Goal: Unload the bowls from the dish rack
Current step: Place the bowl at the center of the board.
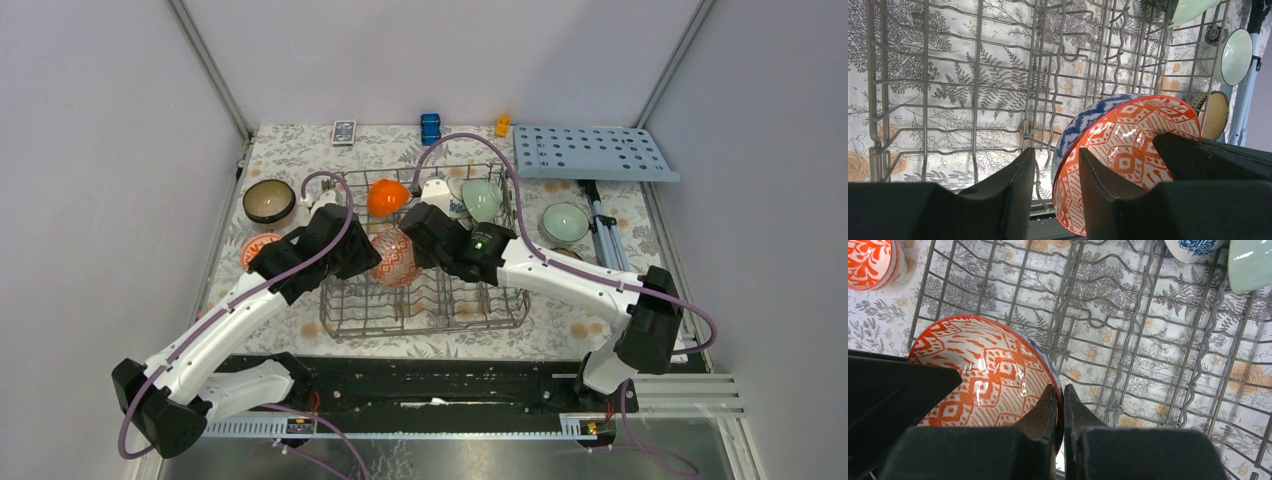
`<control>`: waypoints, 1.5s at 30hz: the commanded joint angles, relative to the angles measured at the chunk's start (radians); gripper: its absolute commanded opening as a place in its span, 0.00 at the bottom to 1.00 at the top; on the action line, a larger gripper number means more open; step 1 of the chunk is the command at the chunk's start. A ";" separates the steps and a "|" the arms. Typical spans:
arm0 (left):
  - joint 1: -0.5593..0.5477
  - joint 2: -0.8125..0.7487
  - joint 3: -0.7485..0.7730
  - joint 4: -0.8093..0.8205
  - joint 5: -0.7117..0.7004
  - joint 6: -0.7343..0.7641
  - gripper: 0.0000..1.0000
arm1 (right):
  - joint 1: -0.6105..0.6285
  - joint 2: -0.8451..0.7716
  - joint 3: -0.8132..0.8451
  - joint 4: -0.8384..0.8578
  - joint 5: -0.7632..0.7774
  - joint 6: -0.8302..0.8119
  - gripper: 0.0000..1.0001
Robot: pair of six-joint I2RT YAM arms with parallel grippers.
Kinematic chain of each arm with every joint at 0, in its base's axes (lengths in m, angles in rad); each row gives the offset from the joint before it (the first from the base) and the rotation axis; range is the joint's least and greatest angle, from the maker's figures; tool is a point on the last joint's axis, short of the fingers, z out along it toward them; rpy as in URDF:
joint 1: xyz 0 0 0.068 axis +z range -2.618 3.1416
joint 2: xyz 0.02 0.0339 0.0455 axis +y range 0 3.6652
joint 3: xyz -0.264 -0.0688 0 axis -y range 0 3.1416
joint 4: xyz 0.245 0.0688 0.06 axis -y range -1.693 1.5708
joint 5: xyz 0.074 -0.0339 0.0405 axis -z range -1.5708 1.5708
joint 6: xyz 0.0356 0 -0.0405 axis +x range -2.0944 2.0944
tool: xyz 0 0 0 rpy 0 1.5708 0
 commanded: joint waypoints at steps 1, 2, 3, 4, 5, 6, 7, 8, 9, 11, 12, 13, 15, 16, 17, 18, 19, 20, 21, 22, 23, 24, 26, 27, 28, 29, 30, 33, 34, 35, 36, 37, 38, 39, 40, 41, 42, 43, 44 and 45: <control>0.004 -0.032 0.010 0.040 -0.035 0.034 0.41 | 0.003 -0.006 0.038 0.008 -0.018 -0.005 0.00; 0.004 -0.033 0.011 0.035 -0.039 0.040 0.41 | 0.003 -0.005 0.038 0.007 -0.020 -0.005 0.00; 0.004 -0.032 0.011 0.032 -0.042 0.046 0.41 | 0.003 -0.005 0.038 0.006 -0.018 -0.004 0.00; 0.002 -0.030 0.012 0.027 -0.043 0.052 0.41 | 0.002 -0.002 0.040 0.005 -0.018 -0.004 0.00; 0.002 -0.027 0.013 0.021 -0.044 0.056 0.39 | 0.003 0.001 0.043 0.002 -0.016 -0.002 0.00; 0.003 -0.024 0.012 0.016 -0.044 0.059 0.37 | 0.002 0.003 0.046 -0.002 -0.015 0.000 0.00; 0.001 -0.023 0.013 0.012 -0.046 0.061 0.34 | 0.003 0.005 0.047 -0.003 -0.013 0.001 0.00; 0.001 -0.023 0.013 0.006 -0.051 0.062 0.31 | 0.003 0.008 0.049 -0.004 -0.012 0.003 0.00; -0.001 -0.022 0.010 0.003 -0.056 0.064 0.28 | 0.003 0.009 0.050 -0.003 -0.016 0.005 0.00; -0.008 -0.024 0.005 0.000 -0.061 0.064 0.25 | 0.003 0.014 0.050 -0.001 -0.019 0.011 0.00; -0.014 -0.026 0.003 0.000 -0.062 0.064 0.25 | 0.003 0.017 0.050 0.001 -0.021 0.013 0.00; -0.019 -0.025 0.000 0.000 -0.061 0.063 0.25 | 0.003 0.017 0.051 0.003 -0.024 0.014 0.00; -0.034 -0.021 -0.002 0.000 -0.065 0.063 0.25 | 0.003 0.020 0.055 0.004 -0.029 0.017 0.00; -0.044 -0.019 -0.002 0.001 -0.067 0.063 0.25 | 0.003 0.022 0.056 0.003 -0.030 0.020 0.00; -0.051 -0.017 -0.002 0.002 -0.070 0.064 0.25 | 0.003 0.023 0.058 0.003 -0.031 0.020 0.00; -0.056 -0.013 -0.003 0.001 -0.071 0.064 0.25 | 0.003 0.024 0.059 0.005 -0.034 0.021 0.00; -0.061 -0.010 -0.006 0.003 -0.071 0.063 0.25 | 0.003 0.024 0.060 0.004 -0.034 0.023 0.00; -0.064 -0.007 -0.009 0.005 -0.068 0.064 0.23 | 0.003 0.022 0.059 0.005 -0.035 0.024 0.00; -0.067 -0.004 -0.012 0.005 -0.068 0.064 0.22 | 0.002 0.020 0.057 0.006 -0.036 0.025 0.00; -0.070 -0.002 -0.014 0.005 -0.068 0.063 0.18 | 0.003 0.020 0.055 0.007 -0.036 0.026 0.00; -0.073 -0.002 -0.017 0.006 -0.068 0.063 0.13 | 0.002 0.019 0.055 0.008 -0.037 0.027 0.00; -0.072 -0.003 -0.018 0.006 -0.070 0.062 0.10 | 0.003 0.016 0.053 0.008 -0.038 0.028 0.00; -0.073 -0.007 -0.020 0.006 -0.074 0.060 0.02 | 0.003 0.014 0.051 0.010 -0.044 0.029 0.00; -0.073 -0.009 -0.021 0.007 -0.074 0.060 0.00 | 0.002 0.012 0.050 0.012 -0.048 0.029 0.00; -0.074 -0.010 -0.021 0.012 -0.071 0.066 0.00 | 0.003 0.009 0.047 0.015 -0.053 0.028 0.00; -0.074 -0.010 -0.022 0.016 -0.068 0.074 0.00 | 0.003 0.008 0.046 0.020 -0.056 0.030 0.00; -0.075 -0.010 -0.023 0.018 -0.065 0.080 0.00 | 0.003 0.007 0.044 0.022 -0.059 0.032 0.00; -0.076 -0.009 -0.024 0.019 -0.070 0.093 0.00 | 0.003 -0.001 0.044 0.035 -0.082 0.031 0.04; -0.076 -0.009 -0.022 0.019 -0.076 0.097 0.00 | 0.003 -0.008 0.039 0.044 -0.094 0.027 0.12; -0.075 -0.010 -0.020 0.019 -0.082 0.100 0.00 | 0.003 -0.017 0.035 0.055 -0.108 0.024 0.23; -0.076 -0.012 -0.017 0.019 -0.091 0.104 0.00 | 0.003 -0.026 0.032 0.063 -0.119 0.020 0.35; -0.076 -0.014 -0.012 0.020 -0.100 0.110 0.00 | 0.003 -0.035 0.033 0.067 -0.129 0.015 0.47; -0.076 -0.016 -0.005 0.019 -0.113 0.114 0.00 | 0.003 -0.042 0.037 0.064 -0.136 0.013 0.58; -0.075 -0.017 0.003 0.019 -0.125 0.120 0.00 | 0.003 -0.047 0.045 0.057 -0.140 0.009 0.66; -0.073 -0.018 0.013 0.019 -0.136 0.126 0.00 | 0.003 -0.053 0.054 0.049 -0.143 0.005 0.73; -0.069 -0.016 0.023 0.017 -0.146 0.134 0.00 | 0.002 -0.059 0.062 0.042 -0.144 -0.001 0.77; -0.060 -0.013 0.035 0.012 -0.153 0.143 0.00 | 0.003 -0.069 0.067 0.035 -0.145 -0.006 0.81; -0.049 -0.008 0.054 0.004 -0.161 0.152 0.00 | 0.003 -0.084 0.071 0.027 -0.143 -0.011 0.84; -0.034 -0.004 0.062 -0.006 -0.165 0.165 0.00 | 0.003 -0.094 0.071 0.020 -0.139 -0.017 0.86; -0.013 -0.001 0.082 -0.013 -0.165 0.180 0.00 | 0.003 -0.111 0.065 0.013 -0.130 -0.025 0.88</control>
